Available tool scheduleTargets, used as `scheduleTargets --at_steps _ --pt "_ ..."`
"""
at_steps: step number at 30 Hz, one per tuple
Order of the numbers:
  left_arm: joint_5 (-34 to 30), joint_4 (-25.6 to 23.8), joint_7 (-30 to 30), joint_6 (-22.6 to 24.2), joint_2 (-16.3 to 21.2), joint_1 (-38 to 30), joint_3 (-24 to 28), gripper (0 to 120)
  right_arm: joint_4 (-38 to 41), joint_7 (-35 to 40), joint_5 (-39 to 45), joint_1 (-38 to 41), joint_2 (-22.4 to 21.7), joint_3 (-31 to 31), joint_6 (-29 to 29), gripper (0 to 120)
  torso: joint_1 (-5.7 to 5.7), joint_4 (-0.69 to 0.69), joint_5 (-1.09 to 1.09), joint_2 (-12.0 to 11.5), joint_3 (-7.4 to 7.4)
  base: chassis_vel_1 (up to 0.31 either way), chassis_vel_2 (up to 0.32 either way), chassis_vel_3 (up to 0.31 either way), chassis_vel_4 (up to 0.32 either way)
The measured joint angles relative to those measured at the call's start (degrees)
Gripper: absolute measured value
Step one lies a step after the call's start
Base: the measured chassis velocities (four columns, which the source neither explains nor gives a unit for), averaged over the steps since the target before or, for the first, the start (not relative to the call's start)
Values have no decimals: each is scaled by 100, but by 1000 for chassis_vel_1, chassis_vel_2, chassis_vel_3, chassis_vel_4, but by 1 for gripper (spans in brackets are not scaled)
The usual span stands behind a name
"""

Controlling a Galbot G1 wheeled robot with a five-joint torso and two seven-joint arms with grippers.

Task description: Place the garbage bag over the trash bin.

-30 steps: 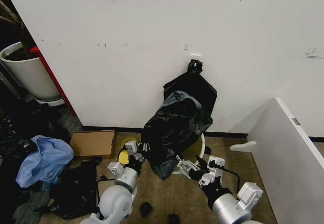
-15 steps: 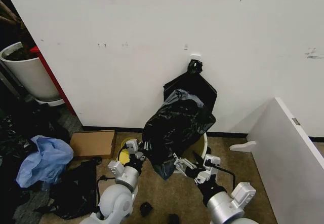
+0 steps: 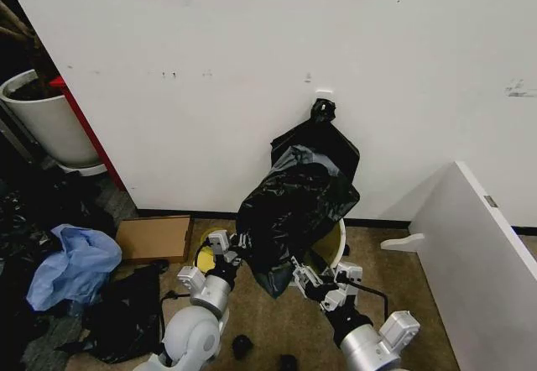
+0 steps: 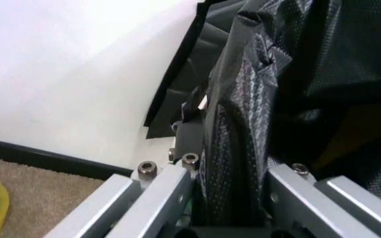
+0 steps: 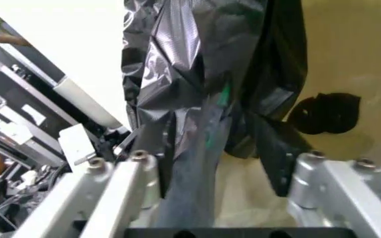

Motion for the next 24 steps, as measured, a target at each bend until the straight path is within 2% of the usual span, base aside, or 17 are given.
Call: scheduleTargets --at_steps 3,4,9,17,20,24 --pt "-4 -21 -8 0 -3 18 -4 0 -66 -203 -8 -4 16 -15 118 24 0 0 0 0 0 0 0 0 0" --pt "-4 -21 -8 0 -3 18 -4 0 -66 -203 -8 -4 16 -15 118 24 0 0 0 0 0 0 0 0 0" --pt "-38 -65 -20 1 5 44 -12 0 -188 -431 -143 -75 45 -51 337 2 0 0 0 0 0 0 0 0 0" --pt "-176 -41 -86 0 12 -19 -63 0 -228 -506 -531 -423 36 -22 747 0 0 0 0 0 0 0 0 0 0" --pt "-383 18 -134 10 11 -69 -102 0 -148 -354 -752 -741 40 33 1054 0 0 0 0 0 0 0 0 0 0" --pt "-522 24 -165 71 31 -76 -173 0 -126 47 -994 -961 69 95 1164 0 0 -1 0 0 0 0 0 0 0"
